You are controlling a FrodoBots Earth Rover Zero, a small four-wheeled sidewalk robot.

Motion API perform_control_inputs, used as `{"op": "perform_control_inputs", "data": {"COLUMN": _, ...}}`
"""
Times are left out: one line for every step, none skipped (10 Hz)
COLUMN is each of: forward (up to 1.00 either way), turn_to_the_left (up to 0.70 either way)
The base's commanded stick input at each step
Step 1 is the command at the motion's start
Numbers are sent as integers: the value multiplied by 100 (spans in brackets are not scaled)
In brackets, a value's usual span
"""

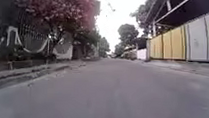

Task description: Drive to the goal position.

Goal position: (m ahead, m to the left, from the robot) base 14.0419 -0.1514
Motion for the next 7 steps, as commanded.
{"op": "perform_control_inputs", "data": {"forward": 100, "turn_to_the_left": 0}}
{"op": "perform_control_inputs", "data": {"forward": 100, "turn_to_the_left": 0}}
{"op": "perform_control_inputs", "data": {"forward": 100, "turn_to_the_left": 0}}
{"op": "perform_control_inputs", "data": {"forward": 100, "turn_to_the_left": 0}}
{"op": "perform_control_inputs", "data": {"forward": 100, "turn_to_the_left": 0}}
{"op": "perform_control_inputs", "data": {"forward": 100, "turn_to_the_left": 0}}
{"op": "perform_control_inputs", "data": {"forward": 100, "turn_to_the_left": 0}}
